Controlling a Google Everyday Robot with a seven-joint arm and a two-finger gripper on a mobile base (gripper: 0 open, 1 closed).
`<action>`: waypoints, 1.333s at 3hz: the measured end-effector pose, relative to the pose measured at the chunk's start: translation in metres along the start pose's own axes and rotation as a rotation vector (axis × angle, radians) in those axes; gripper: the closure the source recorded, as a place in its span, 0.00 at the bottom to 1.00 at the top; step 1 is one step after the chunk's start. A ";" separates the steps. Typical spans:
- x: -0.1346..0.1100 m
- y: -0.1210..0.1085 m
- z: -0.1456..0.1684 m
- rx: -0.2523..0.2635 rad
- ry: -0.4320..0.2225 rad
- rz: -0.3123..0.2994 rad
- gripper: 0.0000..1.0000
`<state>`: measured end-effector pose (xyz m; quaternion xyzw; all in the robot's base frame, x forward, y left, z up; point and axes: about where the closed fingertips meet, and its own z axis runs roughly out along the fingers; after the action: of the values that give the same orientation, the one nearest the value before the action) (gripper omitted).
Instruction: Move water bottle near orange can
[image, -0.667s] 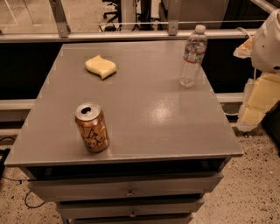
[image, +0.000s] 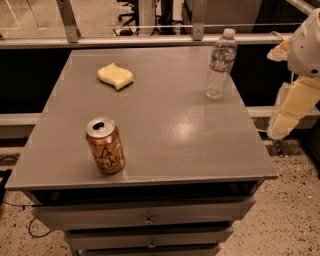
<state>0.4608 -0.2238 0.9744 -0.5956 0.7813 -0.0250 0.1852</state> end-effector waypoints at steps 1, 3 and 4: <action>0.001 -0.042 0.015 0.032 -0.096 0.028 0.00; -0.010 -0.132 0.056 0.074 -0.364 0.136 0.00; -0.027 -0.162 0.078 0.056 -0.516 0.201 0.00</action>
Offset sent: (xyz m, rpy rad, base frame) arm 0.1625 -0.0405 -0.0118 0.3862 -0.1899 -0.0671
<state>0.6405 -0.2312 0.9507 -0.4965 0.7624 0.1245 0.3958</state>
